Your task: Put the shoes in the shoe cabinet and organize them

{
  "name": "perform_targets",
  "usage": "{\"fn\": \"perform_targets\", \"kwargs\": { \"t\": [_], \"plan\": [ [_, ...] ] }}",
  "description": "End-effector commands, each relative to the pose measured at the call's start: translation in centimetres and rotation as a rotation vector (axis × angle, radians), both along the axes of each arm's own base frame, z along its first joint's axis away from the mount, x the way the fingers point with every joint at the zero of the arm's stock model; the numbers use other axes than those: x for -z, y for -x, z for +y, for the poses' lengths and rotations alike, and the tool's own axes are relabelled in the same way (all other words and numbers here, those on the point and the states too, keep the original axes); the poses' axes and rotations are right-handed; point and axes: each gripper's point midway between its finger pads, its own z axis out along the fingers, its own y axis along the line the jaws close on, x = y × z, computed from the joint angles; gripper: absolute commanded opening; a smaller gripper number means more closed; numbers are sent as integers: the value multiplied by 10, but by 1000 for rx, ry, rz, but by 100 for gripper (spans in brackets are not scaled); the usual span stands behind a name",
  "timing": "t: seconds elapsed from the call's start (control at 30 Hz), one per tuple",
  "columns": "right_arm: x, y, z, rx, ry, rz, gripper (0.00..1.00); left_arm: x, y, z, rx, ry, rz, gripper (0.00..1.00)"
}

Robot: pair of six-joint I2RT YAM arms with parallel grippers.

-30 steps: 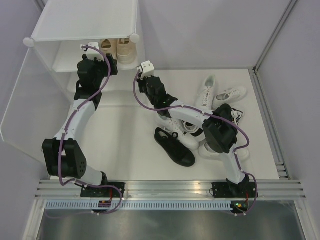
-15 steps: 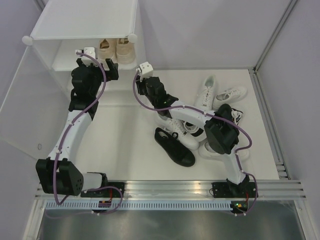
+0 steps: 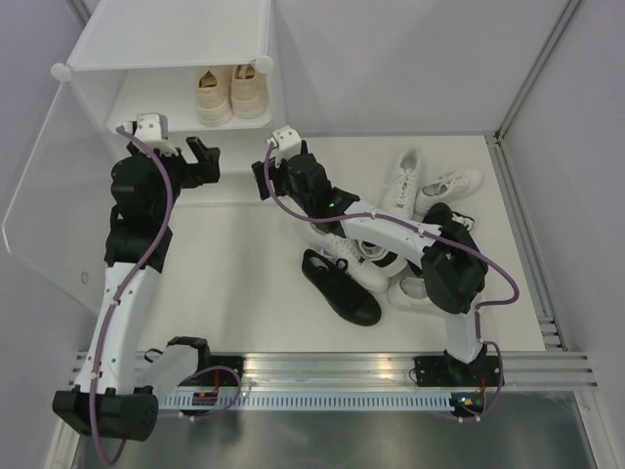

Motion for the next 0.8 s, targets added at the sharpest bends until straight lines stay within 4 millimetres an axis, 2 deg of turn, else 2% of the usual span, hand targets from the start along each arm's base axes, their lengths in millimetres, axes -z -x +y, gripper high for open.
{"fn": "perform_targets", "kwargs": {
  "t": [0.0, 0.17, 0.2, 0.23, 0.37, 0.43, 0.47, 0.5, 0.53, 0.57, 0.6, 0.63, 0.67, 0.7, 0.73, 0.77],
  "plan": [
    [-34, 9, -15, 26, -70, -15, 92, 20, 22, 5, -38, 42, 81, 100],
    [-44, 18, -34, 69, -86, 8, 88, 25, 50, 10, -61, 69, 92, 100],
    [-39, 20, -40, 88, -69, 28, 88, 29, 54, 10, -61, 73, 107, 100],
    [-49, 25, -47, 99, -91, 29, 88, 32, 60, 15, -93, 83, 127, 100],
    [-53, 37, -75, 163, -78, 61, 89, 49, 74, 18, -118, 104, 189, 100],
    [-51, 47, -93, 201, -57, 92, 89, 62, 84, 18, -123, 114, 227, 100],
    [-39, 53, -101, 211, -26, 119, 89, 64, 90, 17, -117, 115, 229, 100],
    [-48, 59, -108, 213, -41, 115, 88, 68, 93, 17, -111, 117, 236, 100],
    [-45, 63, -115, 225, -41, 127, 89, 76, 96, 14, -98, 120, 254, 100],
    [-32, 69, -123, 234, -13, 153, 89, 79, 98, 14, -95, 120, 259, 100],
    [-39, 75, -131, 238, -24, 151, 88, 81, 104, 13, -93, 123, 262, 100],
    [-36, 80, -135, 241, -24, 161, 88, 87, 106, 13, -91, 126, 274, 100],
    [-22, 86, -142, 251, -2, 194, 87, 90, 108, 13, -92, 127, 279, 100],
    [-26, 92, -148, 253, -16, 197, 86, 95, 111, 13, -95, 136, 284, 100],
    [-15, 97, -153, 252, 0, 217, 85, 96, 112, 13, -99, 141, 284, 100],
    [-18, 103, -157, 253, -18, 226, 84, 98, 113, 13, -98, 147, 289, 100]
  ]
}}
